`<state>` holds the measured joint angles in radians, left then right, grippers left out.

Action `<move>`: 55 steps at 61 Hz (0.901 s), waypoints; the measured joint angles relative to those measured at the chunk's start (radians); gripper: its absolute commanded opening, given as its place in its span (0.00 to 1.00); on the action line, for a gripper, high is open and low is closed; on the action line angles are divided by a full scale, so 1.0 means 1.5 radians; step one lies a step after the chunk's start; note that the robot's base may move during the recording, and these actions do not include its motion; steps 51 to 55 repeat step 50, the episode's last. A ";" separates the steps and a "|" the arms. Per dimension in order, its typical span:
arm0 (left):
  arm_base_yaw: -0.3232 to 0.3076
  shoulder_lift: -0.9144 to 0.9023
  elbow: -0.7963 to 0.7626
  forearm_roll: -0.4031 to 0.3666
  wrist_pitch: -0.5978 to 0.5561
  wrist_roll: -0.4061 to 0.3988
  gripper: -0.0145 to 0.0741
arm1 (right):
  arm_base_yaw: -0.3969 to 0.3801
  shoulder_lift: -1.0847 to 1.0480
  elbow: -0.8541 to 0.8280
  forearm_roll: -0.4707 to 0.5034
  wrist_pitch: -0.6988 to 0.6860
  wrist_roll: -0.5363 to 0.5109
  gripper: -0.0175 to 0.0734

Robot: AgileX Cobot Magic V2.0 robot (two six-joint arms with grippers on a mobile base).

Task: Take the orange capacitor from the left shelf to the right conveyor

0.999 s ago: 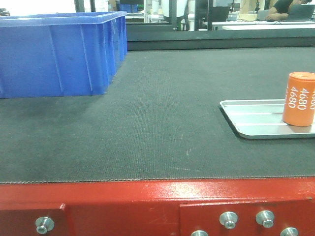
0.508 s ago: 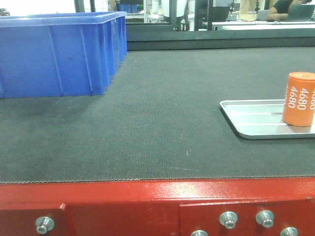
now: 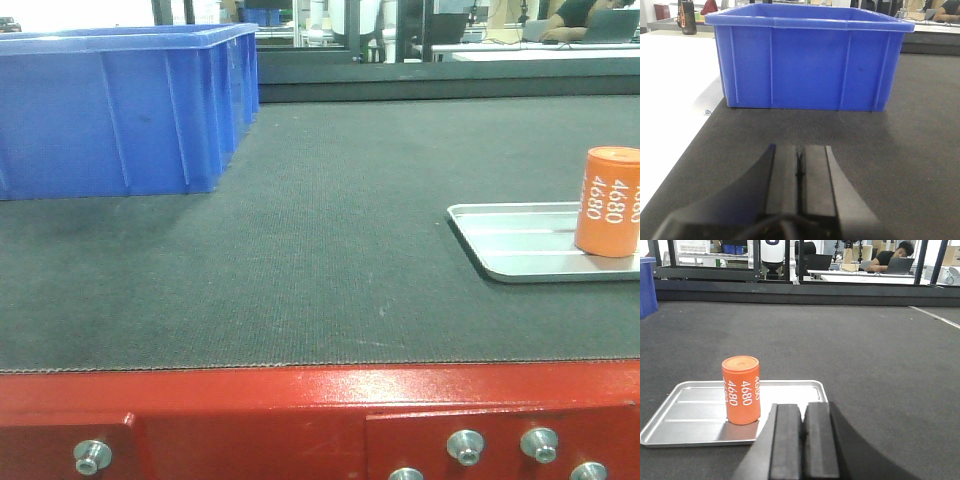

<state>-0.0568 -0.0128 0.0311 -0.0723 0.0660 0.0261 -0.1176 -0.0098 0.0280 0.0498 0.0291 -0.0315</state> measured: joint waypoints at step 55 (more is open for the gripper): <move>0.000 0.000 0.000 0.000 0.000 0.000 0.02 | 0.000 0.000 0.000 0.000 0.000 -0.001 0.25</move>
